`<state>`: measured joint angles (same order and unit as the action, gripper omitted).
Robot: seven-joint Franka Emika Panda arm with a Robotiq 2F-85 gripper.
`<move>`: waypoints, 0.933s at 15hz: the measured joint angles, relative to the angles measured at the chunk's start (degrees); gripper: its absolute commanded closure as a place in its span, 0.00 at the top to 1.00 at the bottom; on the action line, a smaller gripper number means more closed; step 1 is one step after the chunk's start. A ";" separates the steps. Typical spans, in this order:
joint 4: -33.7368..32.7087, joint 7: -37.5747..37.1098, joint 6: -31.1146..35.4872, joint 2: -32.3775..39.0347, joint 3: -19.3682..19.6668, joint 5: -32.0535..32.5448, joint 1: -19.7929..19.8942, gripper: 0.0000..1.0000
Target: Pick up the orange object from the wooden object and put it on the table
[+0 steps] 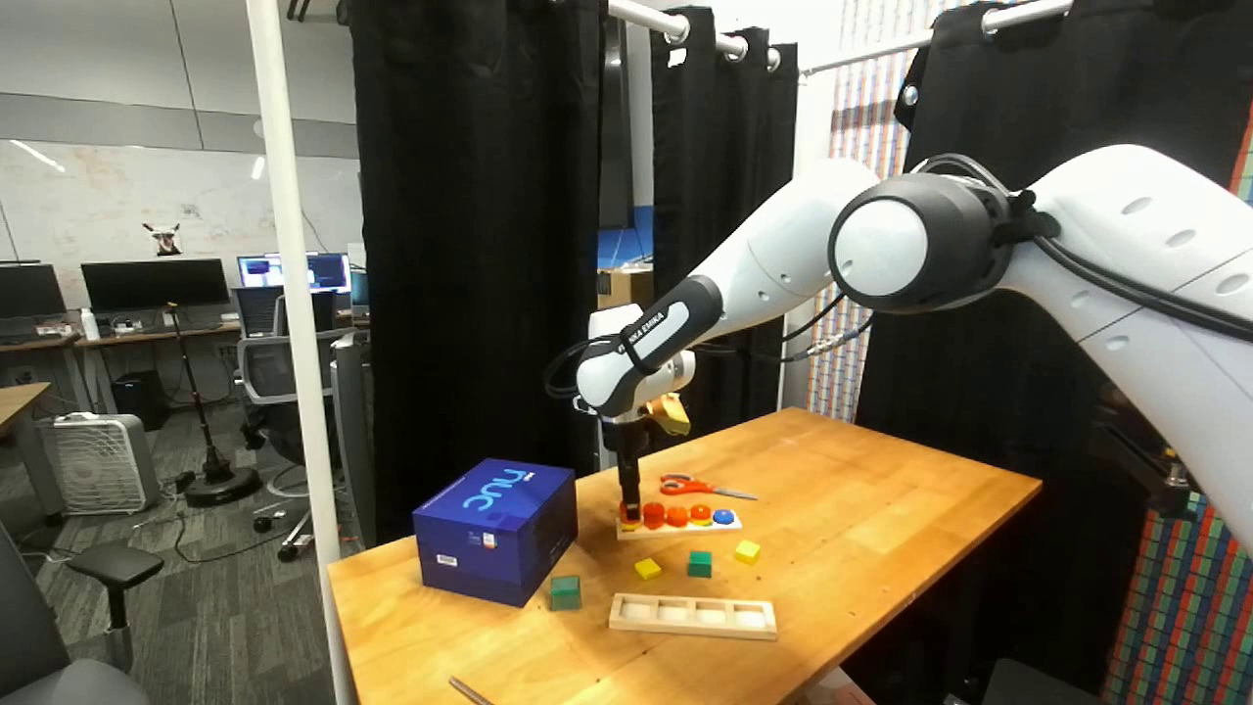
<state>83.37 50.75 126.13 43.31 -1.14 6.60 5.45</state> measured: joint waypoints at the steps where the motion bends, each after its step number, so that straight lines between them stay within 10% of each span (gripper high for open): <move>1: -0.42 0.00 -0.09 0.29 -0.05 0.00 0.05 1.00; 7: -2.36 0.02 -0.91 1.43 -0.14 0.00 0.46 1.00; 14: -3.21 0.04 -0.94 1.64 -0.23 0.00 0.64 0.35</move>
<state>80.16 50.80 125.20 44.95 -1.38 6.60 6.09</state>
